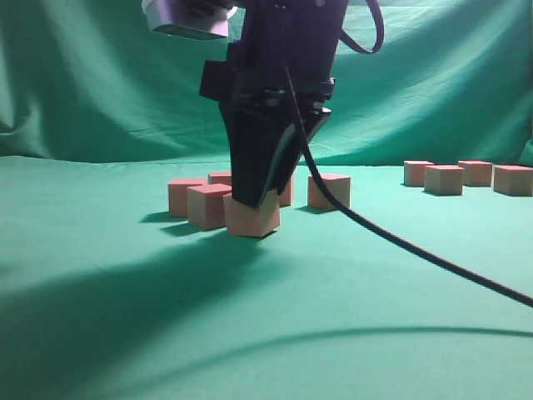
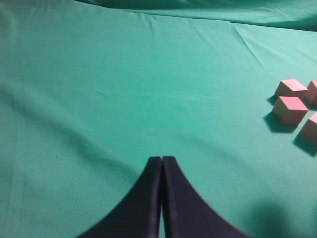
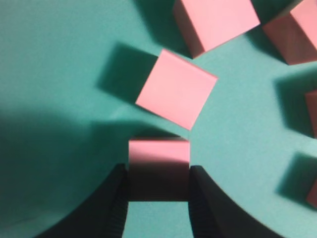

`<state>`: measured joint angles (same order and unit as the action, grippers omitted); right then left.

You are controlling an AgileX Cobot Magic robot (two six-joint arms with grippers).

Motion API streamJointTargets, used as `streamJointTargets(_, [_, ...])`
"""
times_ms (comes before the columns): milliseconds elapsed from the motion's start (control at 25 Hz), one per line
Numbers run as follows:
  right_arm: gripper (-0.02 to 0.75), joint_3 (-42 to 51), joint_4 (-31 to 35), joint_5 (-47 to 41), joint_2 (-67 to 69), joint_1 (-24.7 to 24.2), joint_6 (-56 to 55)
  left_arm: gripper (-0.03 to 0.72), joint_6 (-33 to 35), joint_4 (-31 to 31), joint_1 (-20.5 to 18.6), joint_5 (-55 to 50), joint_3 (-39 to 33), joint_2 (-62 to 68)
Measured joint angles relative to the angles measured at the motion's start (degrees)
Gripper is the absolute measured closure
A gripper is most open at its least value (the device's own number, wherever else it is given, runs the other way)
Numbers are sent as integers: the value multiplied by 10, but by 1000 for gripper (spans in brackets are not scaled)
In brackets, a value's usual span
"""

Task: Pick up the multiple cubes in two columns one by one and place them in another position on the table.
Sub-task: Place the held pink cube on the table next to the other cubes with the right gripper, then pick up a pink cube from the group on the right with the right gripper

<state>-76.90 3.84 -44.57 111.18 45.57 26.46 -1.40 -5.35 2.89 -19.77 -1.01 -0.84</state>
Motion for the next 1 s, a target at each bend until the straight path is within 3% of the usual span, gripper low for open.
streamJointTargets(120, [469,0,0,-1,1,0,0,688,0,0,0,0,0,0])
streamJointTargets(160, [395,0,0,-1,4,0,0,688,0,0,0,0,0,0])
streamJointTargets(400, [153,-9,-1,-34,-20,0,-3,688,0,0,0,0,0,0])
streamJointTargets(680, [164,-95,-75,-119,-88,-22,-124,688,0,0,0,0,0,0])
streamJointTargets(840, [164,-117,-155,-133,-105,-92,-263,688,0,0,0,0,0,0])
streamJointTargets(880, [206,-119,-163,-134,-106,-116,-296,688,0,0,0,0,0,0])
streamJointTargets(1000, [211,-119,-163,-139,-104,-184,-349,688,0,0,0,0,0,0])
